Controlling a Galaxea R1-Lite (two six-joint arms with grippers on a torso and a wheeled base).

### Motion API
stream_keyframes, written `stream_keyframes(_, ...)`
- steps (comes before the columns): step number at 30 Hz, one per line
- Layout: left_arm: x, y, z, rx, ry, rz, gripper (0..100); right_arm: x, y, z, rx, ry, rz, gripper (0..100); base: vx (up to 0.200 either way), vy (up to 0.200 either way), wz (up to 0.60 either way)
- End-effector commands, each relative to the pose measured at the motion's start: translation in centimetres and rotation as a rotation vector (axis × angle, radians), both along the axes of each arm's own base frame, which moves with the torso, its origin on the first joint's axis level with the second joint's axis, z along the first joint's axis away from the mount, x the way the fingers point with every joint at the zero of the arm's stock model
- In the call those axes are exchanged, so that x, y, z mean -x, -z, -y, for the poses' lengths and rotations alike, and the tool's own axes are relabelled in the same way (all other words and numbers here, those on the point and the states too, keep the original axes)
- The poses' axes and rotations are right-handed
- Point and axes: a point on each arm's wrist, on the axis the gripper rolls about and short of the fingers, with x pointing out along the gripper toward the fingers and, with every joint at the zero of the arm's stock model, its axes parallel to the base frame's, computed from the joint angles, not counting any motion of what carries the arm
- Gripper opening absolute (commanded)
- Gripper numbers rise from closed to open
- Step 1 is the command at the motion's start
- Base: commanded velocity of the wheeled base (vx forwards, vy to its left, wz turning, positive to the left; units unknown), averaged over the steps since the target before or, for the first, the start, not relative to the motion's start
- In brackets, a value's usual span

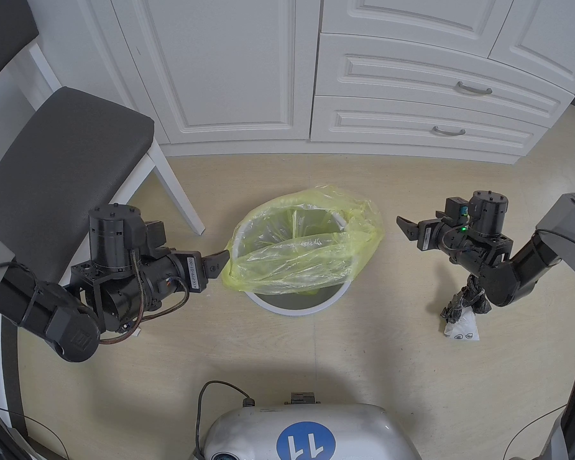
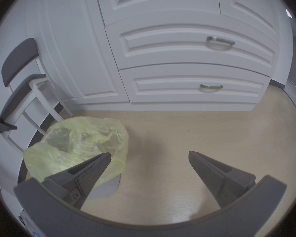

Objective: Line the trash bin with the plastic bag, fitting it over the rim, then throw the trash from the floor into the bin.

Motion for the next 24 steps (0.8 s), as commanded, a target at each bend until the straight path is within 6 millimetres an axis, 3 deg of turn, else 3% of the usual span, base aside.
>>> stream_keyframes(1,0.1,0.0,0.3,0.003,0.008,-0.002,100,1.8,-1.5,0.2,0.002,-0.002,0.015,100,0.000,0.000,0.00)
stream_keyframes(4,0.2,-0.8,-0.1,0.034,0.003,0.018,100,2.3,-0.5,0.0,0.009,-0.007,0.018,100,0.000,0.000,0.00)
stream_keyframes(6,0.6,-2.2,-0.8,0.061,0.024,0.051,100,2.2,-0.9,-1.5,0.009,-0.032,0.040,100,0.000,0.000,0.00)
stream_keyframes(11,3.2,-5.4,-2.5,0.129,0.143,0.125,100,1.1,-4.8,-5.8,0.136,0.025,-0.106,100,0.000,0.000,0.00)
stream_keyframes(12,3.3,-5.4,-2.5,0.130,0.147,0.123,100,1.1,-5.2,-6.1,0.141,0.031,-0.114,100,0.000,0.000,0.00)
stream_keyframes(13,3.8,-5.6,-3.2,0.137,0.160,0.132,100,0.4,-6.7,-7.9,0.153,0.065,-0.155,100,0.000,0.000,0.00)
stream_keyframes(16,4.2,-5.9,-3.7,0.139,0.167,0.150,100,-1.0,-8.1,-11.3,0.108,0.094,-0.180,100,0.000,0.000,0.00)
stream_keyframes(20,4.4,-6.5,-4.1,0.138,0.161,0.177,100,-1.8,-7.7,-14.0,0.128,0.097,-0.202,100,0.000,0.000,0.00)
stream_keyframes(24,6.3,-8.3,-5.6,0.100,0.163,0.268,100,-1.8,-6.4,-16.5,0.142,0.081,-0.201,100,0.000,0.000,0.00)
